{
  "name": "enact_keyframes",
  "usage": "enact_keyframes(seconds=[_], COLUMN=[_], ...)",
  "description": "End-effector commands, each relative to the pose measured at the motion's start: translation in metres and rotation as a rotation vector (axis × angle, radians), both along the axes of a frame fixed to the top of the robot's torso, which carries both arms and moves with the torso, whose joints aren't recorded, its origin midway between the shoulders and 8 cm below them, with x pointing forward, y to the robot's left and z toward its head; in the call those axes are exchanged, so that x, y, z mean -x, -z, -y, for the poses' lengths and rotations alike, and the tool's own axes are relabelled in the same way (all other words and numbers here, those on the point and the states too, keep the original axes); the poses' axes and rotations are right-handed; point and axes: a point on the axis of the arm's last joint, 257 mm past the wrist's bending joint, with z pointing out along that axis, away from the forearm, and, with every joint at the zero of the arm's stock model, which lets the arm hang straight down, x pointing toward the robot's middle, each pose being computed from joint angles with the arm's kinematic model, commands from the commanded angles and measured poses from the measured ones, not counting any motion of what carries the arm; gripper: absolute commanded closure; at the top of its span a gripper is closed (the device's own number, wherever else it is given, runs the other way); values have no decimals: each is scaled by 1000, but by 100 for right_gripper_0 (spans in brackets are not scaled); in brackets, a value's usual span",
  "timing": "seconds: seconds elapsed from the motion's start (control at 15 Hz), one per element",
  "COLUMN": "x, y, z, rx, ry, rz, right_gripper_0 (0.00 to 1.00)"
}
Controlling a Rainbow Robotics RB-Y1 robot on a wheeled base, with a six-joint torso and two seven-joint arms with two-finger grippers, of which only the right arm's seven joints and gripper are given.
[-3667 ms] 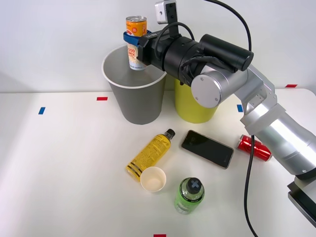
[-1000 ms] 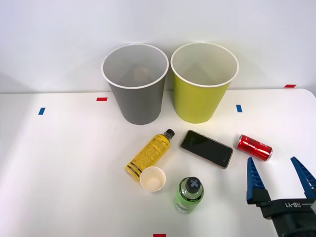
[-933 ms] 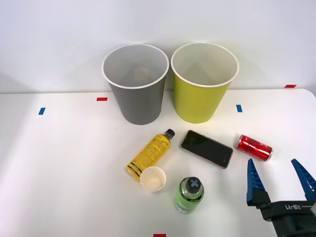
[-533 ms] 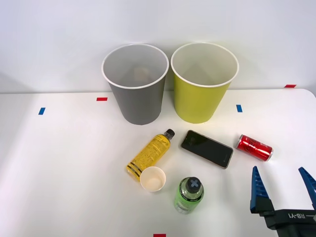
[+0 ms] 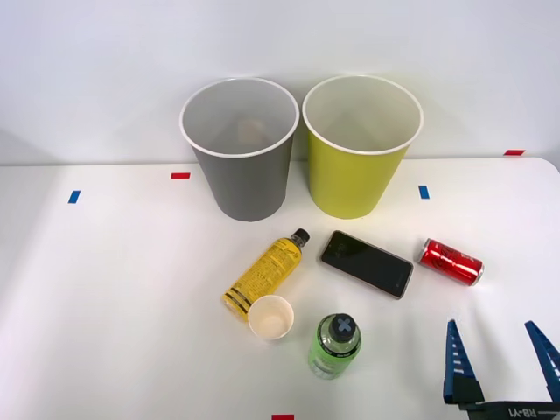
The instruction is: Put cans in the gray bin, plastic bottles in the light green bin
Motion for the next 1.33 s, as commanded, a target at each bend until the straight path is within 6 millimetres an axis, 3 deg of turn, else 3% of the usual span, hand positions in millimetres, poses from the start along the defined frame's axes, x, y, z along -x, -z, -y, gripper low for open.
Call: enact_keyframes(seconds=[0.07,0.33,0.53,0.73,1.0,1.33], x=[26,52,70,83,87,93], y=[17,58,71,65,57,59], z=[-8,-24,-37,-50,-54,-64], rx=[108,224,236,193,168,184], ry=[1,5,-15,-44,-40,-70], rz=[-26,-109,-151,-130,-101,-112], right_gripper_0=[0,0,0,0,0,0])
